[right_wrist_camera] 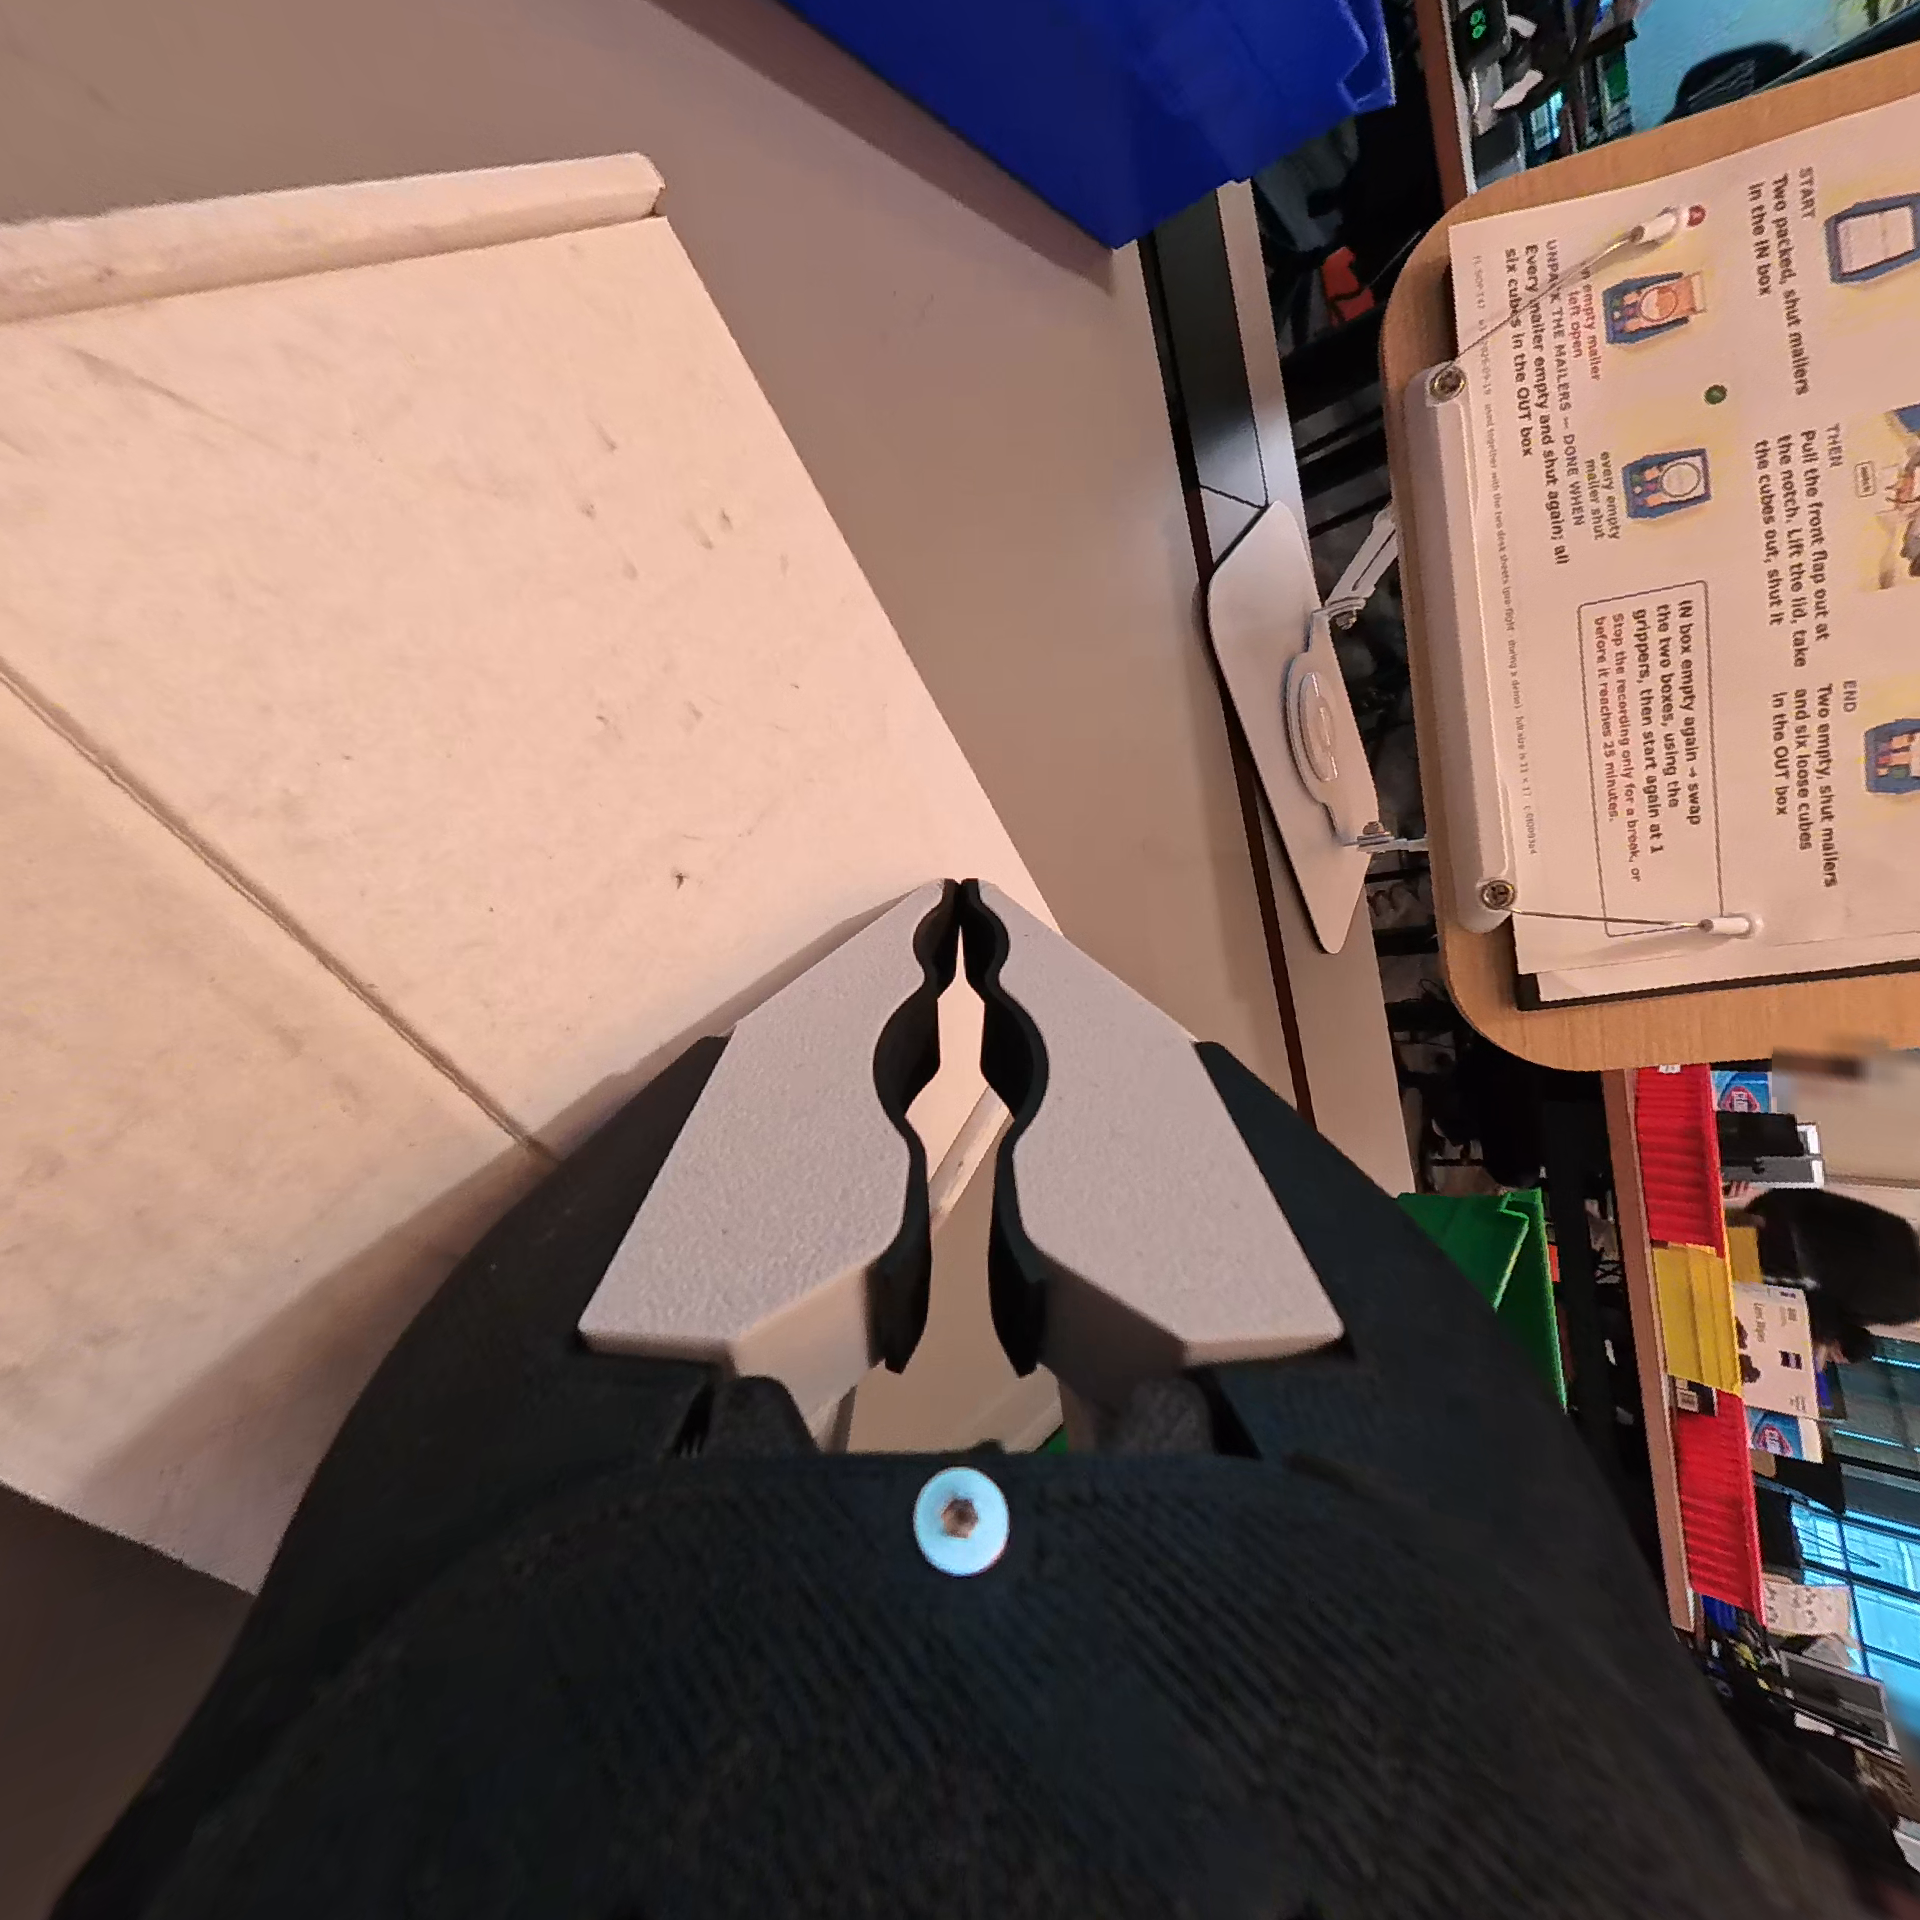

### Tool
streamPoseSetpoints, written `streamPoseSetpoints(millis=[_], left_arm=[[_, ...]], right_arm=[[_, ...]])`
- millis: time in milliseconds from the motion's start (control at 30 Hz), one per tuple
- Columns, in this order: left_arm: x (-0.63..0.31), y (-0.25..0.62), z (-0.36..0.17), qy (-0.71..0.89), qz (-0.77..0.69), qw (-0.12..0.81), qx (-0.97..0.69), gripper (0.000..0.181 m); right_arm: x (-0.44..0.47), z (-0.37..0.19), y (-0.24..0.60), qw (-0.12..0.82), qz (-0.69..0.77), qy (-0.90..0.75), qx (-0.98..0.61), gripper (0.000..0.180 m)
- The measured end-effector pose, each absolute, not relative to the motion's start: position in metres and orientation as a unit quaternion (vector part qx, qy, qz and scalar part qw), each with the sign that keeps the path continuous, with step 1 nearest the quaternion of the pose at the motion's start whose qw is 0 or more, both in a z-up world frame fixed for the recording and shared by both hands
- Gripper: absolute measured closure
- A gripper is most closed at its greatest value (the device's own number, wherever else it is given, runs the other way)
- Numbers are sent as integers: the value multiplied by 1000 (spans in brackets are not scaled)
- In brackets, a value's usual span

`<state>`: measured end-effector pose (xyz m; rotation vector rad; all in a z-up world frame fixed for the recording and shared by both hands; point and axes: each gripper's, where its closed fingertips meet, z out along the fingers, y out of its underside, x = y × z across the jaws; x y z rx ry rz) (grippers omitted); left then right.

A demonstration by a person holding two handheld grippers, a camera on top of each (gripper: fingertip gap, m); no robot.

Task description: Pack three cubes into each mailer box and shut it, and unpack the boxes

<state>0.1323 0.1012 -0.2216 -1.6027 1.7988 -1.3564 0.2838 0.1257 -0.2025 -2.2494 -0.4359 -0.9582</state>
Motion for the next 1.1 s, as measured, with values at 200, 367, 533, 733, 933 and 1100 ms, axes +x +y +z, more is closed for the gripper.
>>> streamPoseSetpoints(millis=[200,367,533,733,933,1100], left_arm=[[142,107,-228,633,-443,220,-595,144],[143,110,-228,640,-440,225,-588,143],[143,110,-230,665,-422,238,-569,141],[135,122,-221,670,-426,268,-545,135],[141,152,-195,664,-423,346,-510,130],[163,162,-185,660,-438,344,-504,134]], right_arm=[[284,-203,126,324,-360,-164,-859,180],[284,-203,126,322,-364,-167,-858,180],[284,-202,125,330,-354,-160,-861,180],[284,-155,98,396,-346,-128,-841,148],[250,-170,37,441,-181,-39,-878,124],[246,-237,3,361,-158,-59,-917,120]])
